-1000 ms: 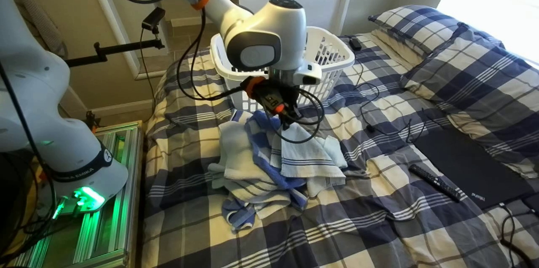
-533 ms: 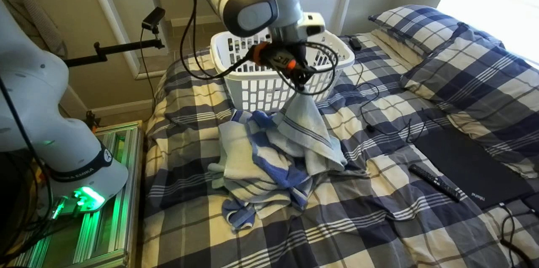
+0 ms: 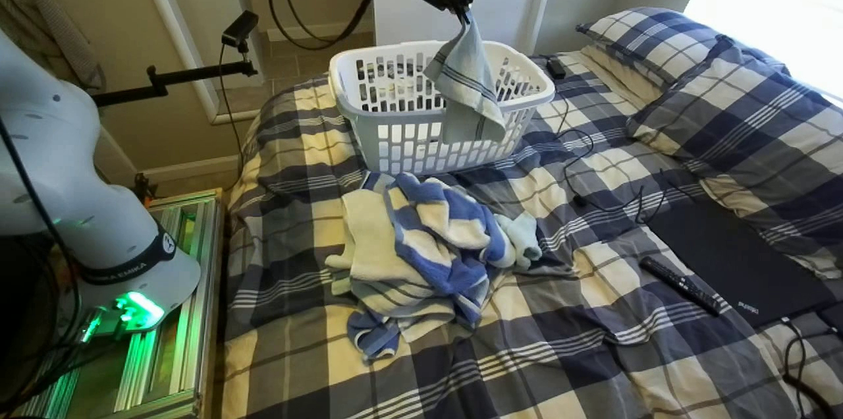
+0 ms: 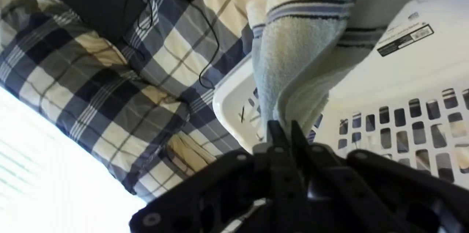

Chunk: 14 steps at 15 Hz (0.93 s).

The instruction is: Put the towel inside the basket

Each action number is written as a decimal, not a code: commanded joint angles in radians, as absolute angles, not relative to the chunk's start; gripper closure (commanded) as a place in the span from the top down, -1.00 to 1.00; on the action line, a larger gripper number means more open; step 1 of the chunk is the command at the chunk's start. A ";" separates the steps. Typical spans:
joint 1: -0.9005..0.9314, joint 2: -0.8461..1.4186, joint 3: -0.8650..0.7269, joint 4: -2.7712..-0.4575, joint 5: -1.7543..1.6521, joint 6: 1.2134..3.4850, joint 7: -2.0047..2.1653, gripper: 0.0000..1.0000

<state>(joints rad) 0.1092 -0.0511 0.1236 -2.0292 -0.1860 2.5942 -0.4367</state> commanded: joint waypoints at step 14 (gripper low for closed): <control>0.017 0.314 0.382 -2.006 -0.139 3.160 -0.458 0.00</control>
